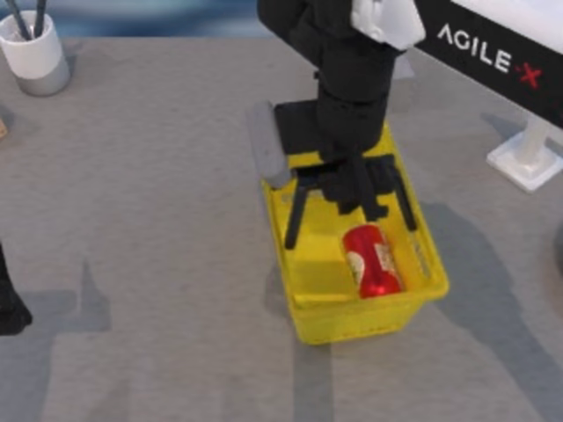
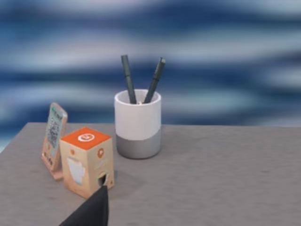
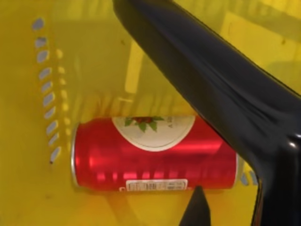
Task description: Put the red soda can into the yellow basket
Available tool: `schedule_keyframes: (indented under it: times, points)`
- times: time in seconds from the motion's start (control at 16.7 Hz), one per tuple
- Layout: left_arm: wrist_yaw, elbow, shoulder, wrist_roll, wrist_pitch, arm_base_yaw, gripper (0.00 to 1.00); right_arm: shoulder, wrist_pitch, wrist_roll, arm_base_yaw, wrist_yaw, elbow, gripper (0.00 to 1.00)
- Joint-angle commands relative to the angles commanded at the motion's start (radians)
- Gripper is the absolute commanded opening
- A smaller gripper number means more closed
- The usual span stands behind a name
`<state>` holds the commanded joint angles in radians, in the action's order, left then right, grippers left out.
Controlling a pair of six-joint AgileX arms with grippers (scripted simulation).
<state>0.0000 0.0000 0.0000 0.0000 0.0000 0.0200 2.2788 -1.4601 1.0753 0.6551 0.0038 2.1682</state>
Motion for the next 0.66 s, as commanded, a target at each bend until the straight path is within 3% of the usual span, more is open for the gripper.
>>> schedule_keyframes:
  times: [0.24, 0.66]
  points:
    - [0.0, 0.0, 0.0, 0.0, 0.0, 0.0, 1.0, 0.003, -0.018, 0.004, -0.004, 0.0, 0.019, 0.0]
    - [0.0, 0.0, 0.0, 0.0, 0.0, 0.0, 1.0, -0.003, -0.201, 0.036, -0.029, 0.0, 0.197, 0.0]
